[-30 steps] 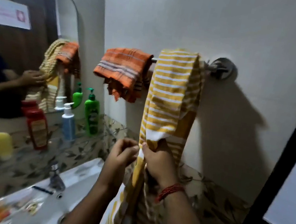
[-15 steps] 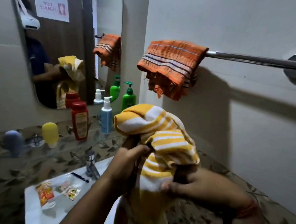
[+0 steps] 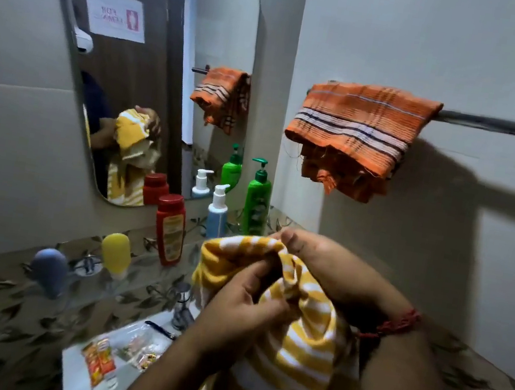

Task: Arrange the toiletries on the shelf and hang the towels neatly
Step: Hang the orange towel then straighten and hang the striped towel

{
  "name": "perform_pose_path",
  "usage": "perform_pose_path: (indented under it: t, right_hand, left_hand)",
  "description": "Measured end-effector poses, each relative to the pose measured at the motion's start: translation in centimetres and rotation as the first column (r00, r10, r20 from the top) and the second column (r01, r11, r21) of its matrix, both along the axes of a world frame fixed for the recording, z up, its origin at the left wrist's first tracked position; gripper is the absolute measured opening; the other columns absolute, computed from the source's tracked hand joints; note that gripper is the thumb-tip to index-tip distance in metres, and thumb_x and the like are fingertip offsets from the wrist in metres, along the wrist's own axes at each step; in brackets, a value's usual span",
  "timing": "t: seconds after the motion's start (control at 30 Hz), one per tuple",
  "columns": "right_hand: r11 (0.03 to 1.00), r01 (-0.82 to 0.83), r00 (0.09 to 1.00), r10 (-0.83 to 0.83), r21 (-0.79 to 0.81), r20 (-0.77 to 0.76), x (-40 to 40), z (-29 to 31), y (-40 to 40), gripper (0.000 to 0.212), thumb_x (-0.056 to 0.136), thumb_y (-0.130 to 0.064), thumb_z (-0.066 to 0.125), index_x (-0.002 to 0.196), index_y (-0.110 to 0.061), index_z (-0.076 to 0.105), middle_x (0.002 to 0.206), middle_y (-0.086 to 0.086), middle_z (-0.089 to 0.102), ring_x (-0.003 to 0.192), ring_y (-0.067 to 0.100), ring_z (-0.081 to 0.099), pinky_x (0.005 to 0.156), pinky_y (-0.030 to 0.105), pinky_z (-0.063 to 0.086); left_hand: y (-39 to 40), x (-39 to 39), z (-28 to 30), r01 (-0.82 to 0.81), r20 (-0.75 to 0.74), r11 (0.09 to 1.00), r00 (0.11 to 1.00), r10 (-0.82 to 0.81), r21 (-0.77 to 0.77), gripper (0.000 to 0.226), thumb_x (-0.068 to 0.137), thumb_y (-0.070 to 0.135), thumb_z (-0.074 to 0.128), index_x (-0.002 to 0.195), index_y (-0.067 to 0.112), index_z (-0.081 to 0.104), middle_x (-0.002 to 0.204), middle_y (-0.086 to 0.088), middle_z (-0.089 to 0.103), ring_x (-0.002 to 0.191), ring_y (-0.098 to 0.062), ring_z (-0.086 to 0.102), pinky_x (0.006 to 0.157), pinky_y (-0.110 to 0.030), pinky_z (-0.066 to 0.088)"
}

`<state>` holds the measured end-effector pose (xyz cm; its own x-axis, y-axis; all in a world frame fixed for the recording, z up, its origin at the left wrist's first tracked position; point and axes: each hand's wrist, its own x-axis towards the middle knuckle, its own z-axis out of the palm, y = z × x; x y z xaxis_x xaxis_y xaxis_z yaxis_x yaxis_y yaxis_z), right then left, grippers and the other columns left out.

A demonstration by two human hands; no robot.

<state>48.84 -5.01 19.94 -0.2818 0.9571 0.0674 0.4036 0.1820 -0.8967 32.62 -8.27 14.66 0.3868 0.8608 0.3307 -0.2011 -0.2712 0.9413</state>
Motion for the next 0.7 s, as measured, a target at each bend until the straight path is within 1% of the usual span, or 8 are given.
perform_pose_path:
  t: [0.13,0.2,0.3,0.4,0.5,0.53,0.63,0.7]
  right_hand:
    - [0.988,-0.147,0.982,0.14,-0.047,-0.125,-0.5,0.0,1.9,0.055,0.085,-0.066,0.058,0.114,-0.021,0.07,0.114,0.008,0.073,0.112,0.025,0.067,0.101,0.052,0.05]
    - [0.987,-0.159,0.959,0.145,-0.037,-0.242,-0.3,0.6,2.7,0.048,0.096,-0.055,0.047,0.111,-0.017,0.072,0.106,0.006,0.076,0.102,0.019,0.071,0.09,0.035,0.057]
    - [0.966,-0.24,0.891,0.18,-0.095,-0.418,-0.1,0.0,3.9,0.037,0.102,-0.035,0.045,0.12,-0.008,0.064,0.094,0.002,0.071,0.068,0.001,0.069,0.058,0.011,0.053]
    - [0.925,-0.361,0.854,0.275,-0.121,-0.442,-0.9,-0.6,3.8,0.024,0.103,-0.009,0.043,0.124,-0.016,0.053,0.105,-0.002,0.065,0.06,-0.011,0.065,0.054,0.005,0.048]
    - [0.878,-0.476,0.835,0.432,-0.053,-0.341,-1.4,-1.0,2.9,0.023,0.099,-0.01,0.051,0.103,-0.031,0.06,0.107,-0.009,0.064,0.1,0.007,0.066,0.081,0.012,0.049]
    - [0.86,-0.509,0.814,0.469,-0.032,-0.341,-1.5,-1.2,2.7,0.023,0.098,-0.011,0.055,0.102,-0.032,0.062,0.106,-0.009,0.066,0.102,0.009,0.065,0.084,0.015,0.05]
    - [0.781,-0.625,0.672,0.529,-0.013,-0.519,-2.4,-2.1,1.5,0.013,0.088,-0.015,0.065,0.092,-0.025,0.073,0.092,-0.005,0.072,0.08,0.004,0.067,0.071,0.018,0.053]
    - [0.697,-0.716,0.503,0.545,0.03,-0.671,-2.5,-2.4,-0.3,0.008,0.086,-0.015,0.066,0.092,-0.018,0.07,0.083,-0.006,0.072,0.07,0.003,0.066,0.062,0.016,0.053]
  left_hand:
    - [-0.7,-0.5,1.1,-0.044,-0.06,0.993,0.997,0.051,0.113,0.036,0.071,0.028,0.076,0.105,0.041,0.074,0.116,0.018,0.073,0.115,-0.005,0.066,0.094,-0.023,0.051]
    - [-0.7,-0.3,1.9,-0.166,-0.022,0.971,0.985,0.172,0.174,0.035,0.076,0.02,0.075,0.108,0.035,0.071,0.113,0.019,0.073,0.111,-0.003,0.067,0.09,-0.019,0.051]
    - [-1.0,0.2,2.7,-0.359,0.111,0.904,0.933,0.343,0.23,0.023,0.077,0.022,0.07,0.1,0.024,0.071,0.099,0.007,0.075,0.098,-0.008,0.069,0.082,-0.021,0.052]
    - [-1.8,1.9,2.9,-0.547,0.141,0.804,0.837,0.528,0.233,0.009,0.088,0.019,0.061,0.091,0.017,0.07,0.085,0.006,0.071,0.085,-0.008,0.065,0.076,-0.021,0.051]
    - [-3.4,3.6,2.1,-0.738,0.095,0.612,0.657,0.748,0.284,0.019,0.095,0.03,0.055,0.087,0.018,0.067,0.078,0.008,0.069,0.079,-0.006,0.064,0.073,-0.026,0.051]
    - [-4.2,4.1,1.7,-0.796,0.089,0.523,0.57,0.817,0.304,0.02,0.096,0.036,0.054,0.09,0.021,0.067,0.082,0.008,0.07,0.081,-0.006,0.066,0.074,-0.028,0.052]
    - [-7.4,5.7,1.6,-0.935,0.211,0.181,0.252,0.944,0.306,0.018,0.092,0.047,0.053,0.101,0.033,0.062,0.094,0.019,0.071,0.088,-0.002,0.068,0.076,-0.018,0.052]
    - [-9.1,5.4,2.7,-0.927,0.313,-0.053,0.071,0.947,0.371,0.012,0.092,0.043,0.053,0.102,0.037,0.056,0.097,0.024,0.066,0.091,0.001,0.065,0.079,-0.013,0.048]
